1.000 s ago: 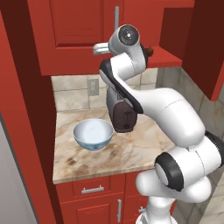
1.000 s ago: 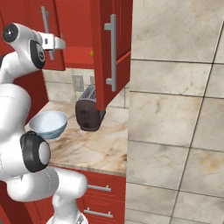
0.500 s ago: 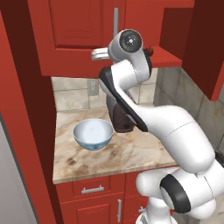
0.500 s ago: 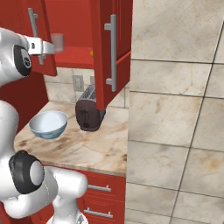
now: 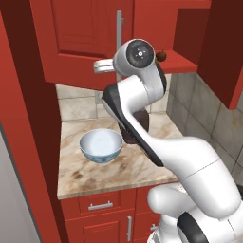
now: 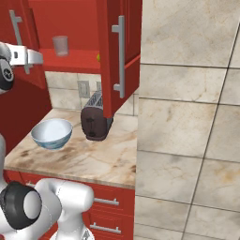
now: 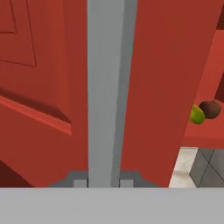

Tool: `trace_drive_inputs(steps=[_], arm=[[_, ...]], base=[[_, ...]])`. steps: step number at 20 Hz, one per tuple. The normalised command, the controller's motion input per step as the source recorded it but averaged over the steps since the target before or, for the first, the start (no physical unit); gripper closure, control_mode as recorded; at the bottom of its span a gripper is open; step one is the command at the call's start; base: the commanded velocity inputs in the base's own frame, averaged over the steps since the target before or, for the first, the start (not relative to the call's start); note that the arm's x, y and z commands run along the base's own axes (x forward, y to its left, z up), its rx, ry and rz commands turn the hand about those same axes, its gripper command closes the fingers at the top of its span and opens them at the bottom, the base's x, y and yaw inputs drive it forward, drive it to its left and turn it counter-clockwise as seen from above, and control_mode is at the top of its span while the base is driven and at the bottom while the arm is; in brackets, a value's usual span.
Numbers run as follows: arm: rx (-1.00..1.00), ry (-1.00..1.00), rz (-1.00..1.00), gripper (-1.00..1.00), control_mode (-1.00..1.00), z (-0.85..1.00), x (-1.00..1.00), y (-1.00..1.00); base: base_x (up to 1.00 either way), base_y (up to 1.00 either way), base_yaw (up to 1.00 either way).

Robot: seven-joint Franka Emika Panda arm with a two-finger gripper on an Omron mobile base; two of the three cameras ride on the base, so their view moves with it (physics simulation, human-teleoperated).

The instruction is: Open the cabinet. Pick the mango and apple from the cabinet and place them into the bowl. Then close the cabinet.

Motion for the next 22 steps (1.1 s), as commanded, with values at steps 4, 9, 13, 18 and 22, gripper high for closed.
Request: trace_drive_inputs(steps=[4,9,13,18,22], arm=[[0.00,0.00,0.00,1.00,-1.00,0.00,-0.65,0.14],[0.00,0.04,0.00,1.00,-1.00,0.00,-0.38,0.04],[0.00,0.08,0.00,1.00,-1.00,0.00,-0.02,0.00],[0.00,0.06,0.00,-1.00,-1.00,0.00,-0.02,0.00],[0.00,0.00,0.00,-1.00,-1.00,0.00,-0.22,0.00]], base=[[0.00,0.00,0.00],[0.00,0.00,0.00],[0.00,0.00,0.00],[0.00,0.00,0.00],[0.00,0.00,0.00]])
